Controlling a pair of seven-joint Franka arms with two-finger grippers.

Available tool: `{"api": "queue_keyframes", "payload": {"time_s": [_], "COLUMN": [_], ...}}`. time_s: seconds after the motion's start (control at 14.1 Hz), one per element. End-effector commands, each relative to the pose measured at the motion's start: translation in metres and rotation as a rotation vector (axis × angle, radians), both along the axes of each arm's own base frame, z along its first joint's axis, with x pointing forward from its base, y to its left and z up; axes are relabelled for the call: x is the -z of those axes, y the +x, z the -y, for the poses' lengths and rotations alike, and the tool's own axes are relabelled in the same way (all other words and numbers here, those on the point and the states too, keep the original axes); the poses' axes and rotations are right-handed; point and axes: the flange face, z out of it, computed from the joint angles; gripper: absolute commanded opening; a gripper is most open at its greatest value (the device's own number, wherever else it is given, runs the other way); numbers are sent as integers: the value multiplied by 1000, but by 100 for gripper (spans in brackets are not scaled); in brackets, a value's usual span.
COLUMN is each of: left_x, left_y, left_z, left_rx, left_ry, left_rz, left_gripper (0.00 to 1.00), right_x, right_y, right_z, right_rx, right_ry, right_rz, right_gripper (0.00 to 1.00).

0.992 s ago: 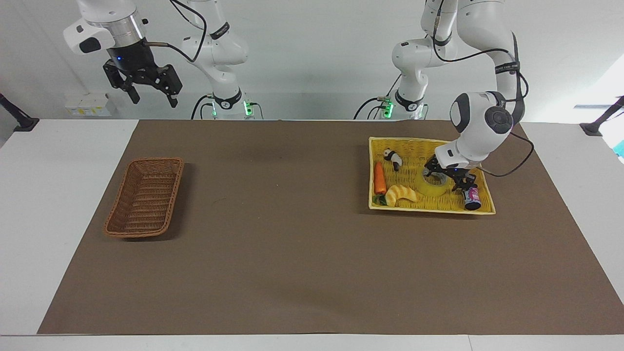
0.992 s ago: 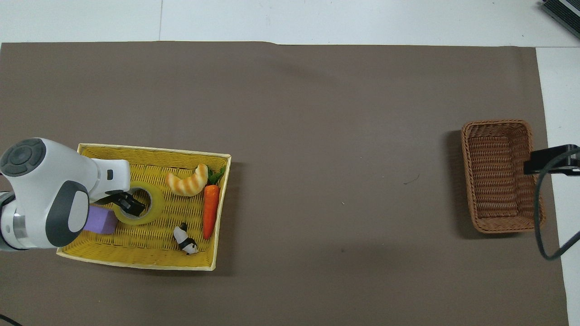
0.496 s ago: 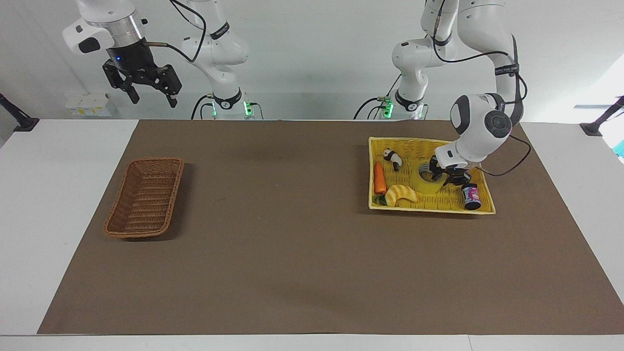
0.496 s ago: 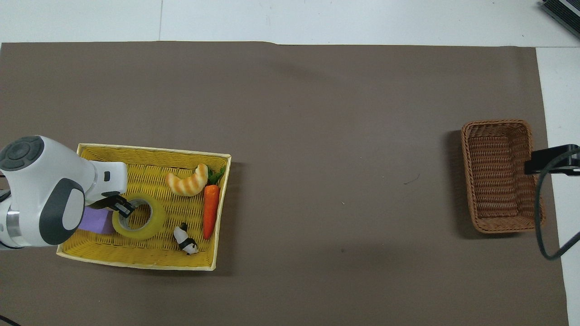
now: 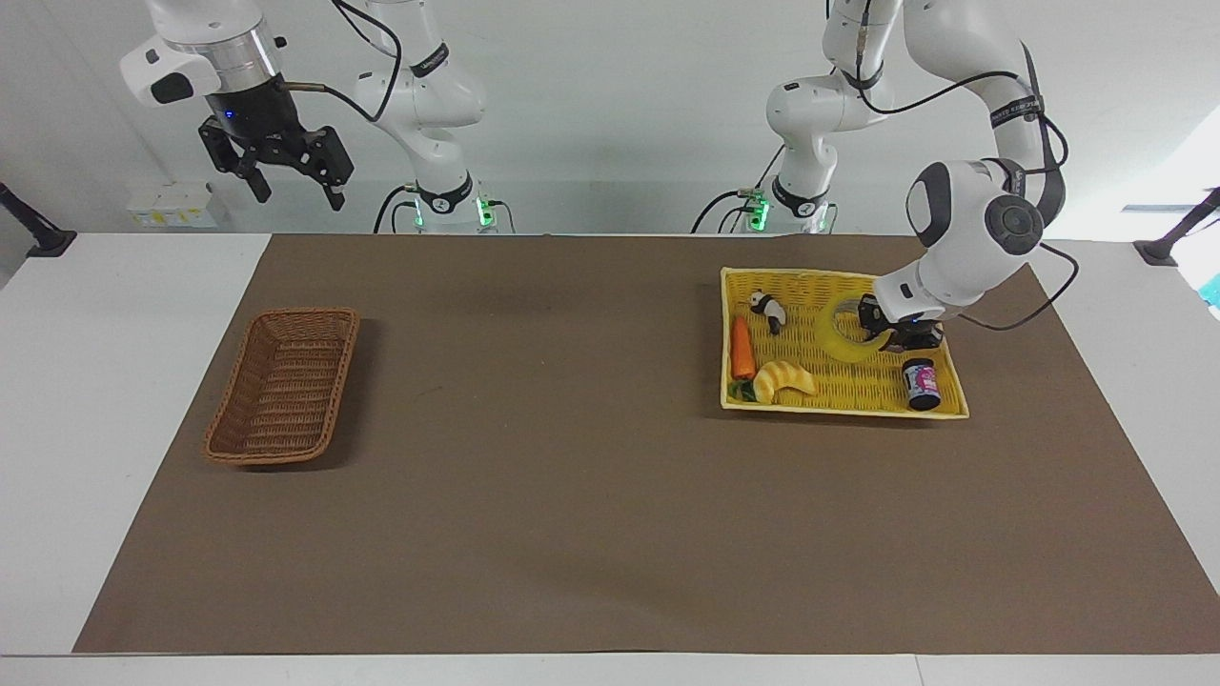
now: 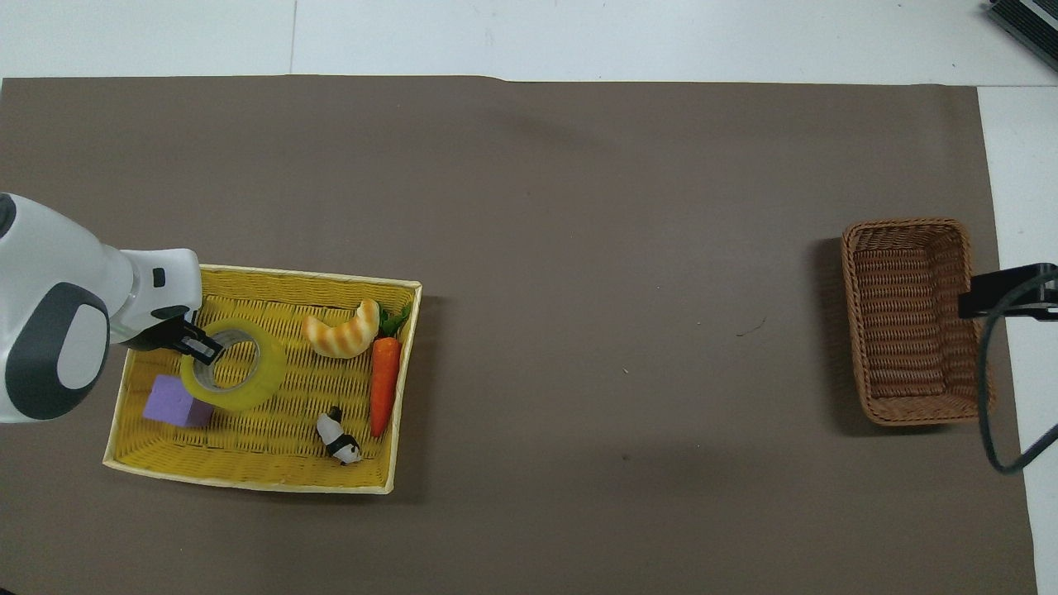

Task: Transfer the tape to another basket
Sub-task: 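Grasp the tape roll edge with the left gripper and lift it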

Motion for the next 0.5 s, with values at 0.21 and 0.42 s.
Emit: {"api": "queue_keyframes", "payload": {"time_s": [0.21,0.42], "left_x": [-78,-105], "left_y": [17,23], "left_z": [3,5], "left_rx": [-290,-467], "left_ry": [49,75], "left_rz": [25,42], "left_gripper": [0,0], "right_x": [0,-1], "right_y": [-5,-6], "right_z": [4,4], "right_rx": [14,11], "right_ry": [10,10], "right_rz": [-7,-10], "right_gripper": [100,100]}}
